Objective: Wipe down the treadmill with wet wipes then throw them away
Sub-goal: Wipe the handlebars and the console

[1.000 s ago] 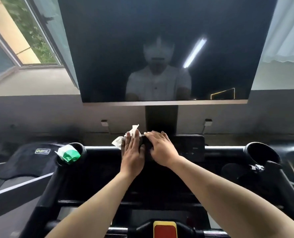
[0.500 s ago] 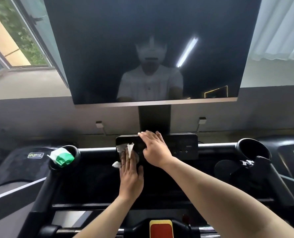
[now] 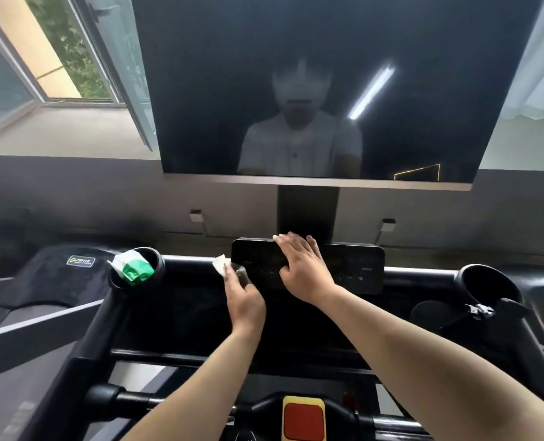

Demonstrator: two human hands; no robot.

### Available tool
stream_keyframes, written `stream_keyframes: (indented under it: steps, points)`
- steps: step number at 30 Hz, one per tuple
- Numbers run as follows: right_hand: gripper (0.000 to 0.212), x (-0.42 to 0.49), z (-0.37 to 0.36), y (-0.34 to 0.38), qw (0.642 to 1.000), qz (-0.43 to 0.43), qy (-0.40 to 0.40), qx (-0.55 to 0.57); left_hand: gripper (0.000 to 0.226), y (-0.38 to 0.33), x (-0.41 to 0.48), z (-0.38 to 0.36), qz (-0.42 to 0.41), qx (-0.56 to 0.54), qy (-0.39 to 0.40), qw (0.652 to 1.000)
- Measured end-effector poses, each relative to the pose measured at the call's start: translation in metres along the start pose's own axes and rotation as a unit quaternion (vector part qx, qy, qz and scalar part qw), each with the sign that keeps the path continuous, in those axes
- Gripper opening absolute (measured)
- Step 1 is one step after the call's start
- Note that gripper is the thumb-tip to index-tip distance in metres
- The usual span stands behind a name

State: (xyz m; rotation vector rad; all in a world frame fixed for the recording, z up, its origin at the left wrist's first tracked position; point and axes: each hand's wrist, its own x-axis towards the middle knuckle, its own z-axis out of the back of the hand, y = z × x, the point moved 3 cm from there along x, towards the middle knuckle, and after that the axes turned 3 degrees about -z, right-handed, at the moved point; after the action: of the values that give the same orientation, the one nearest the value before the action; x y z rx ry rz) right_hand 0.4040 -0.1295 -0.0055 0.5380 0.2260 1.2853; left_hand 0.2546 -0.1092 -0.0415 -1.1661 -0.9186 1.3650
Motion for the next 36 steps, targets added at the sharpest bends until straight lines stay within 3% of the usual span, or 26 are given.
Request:
stream_keyframes:
  steps: [5, 8, 11, 14, 17, 19, 24, 29, 32, 36]
  points:
    - [0.073, 0.0, 0.0, -0.001, 1.0, 0.006, 0.005, -0.009, 0.082, 0.011, -0.014, -0.024, 0.137, -0.165, -0.057, 0.975]
    - [0.073, 0.001, 0.0, -0.001, 1.0, 0.009, 0.004, -0.009, 0.061, 0.026, -0.015, -0.039, 0.191, -0.259, -0.022, 0.946]
    - [0.073, 0.001, 0.0, -0.002, 1.0, 0.01, 0.004, -0.008, 0.035, 0.032, -0.008, -0.031, 0.19, -0.233, 0.003, 0.954]
    - [0.073, 0.0, 0.001, -0.003, 1.0, 0.013, 0.007, -0.008, 0.018, 0.027, 0.007, -0.01, 0.16, -0.221, -0.061, 0.96]
    - [0.074, 0.001, 0.001, -0.003, 1.0, 0.012, 0.011, -0.005, 0.03, 0.027, 0.018, -0.005, 0.181, -0.21, -0.095, 0.956]
    - [0.074, 0.002, 0.003, -0.004, 1.0, 0.009, 0.015, 0.001, 0.025, 0.024, 0.012, -0.013, 0.21, -0.209, -0.086, 0.951]
    - [0.075, 0.002, 0.004, -0.005, 0.999, 0.014, 0.037, 0.005, 0.015, 0.013, -0.012, -0.049, 0.293, -0.266, -0.025, 0.918]
    - [0.076, 0.003, 0.007, -0.005, 0.999, 0.016, 0.045, 0.015, 0.013, 0.009, -0.021, -0.053, 0.3, -0.286, 0.025, 0.91]
    - [0.077, 0.003, 0.008, -0.007, 0.998, 0.017, 0.049, 0.018, 0.017, 0.011, -0.006, -0.029, 0.276, -0.288, -0.019, 0.917]
    - [0.077, 0.002, 0.007, -0.006, 0.998, 0.014, 0.049, 0.029, 0.031, 0.002, 0.012, -0.01, 0.281, -0.328, -0.067, 0.899]
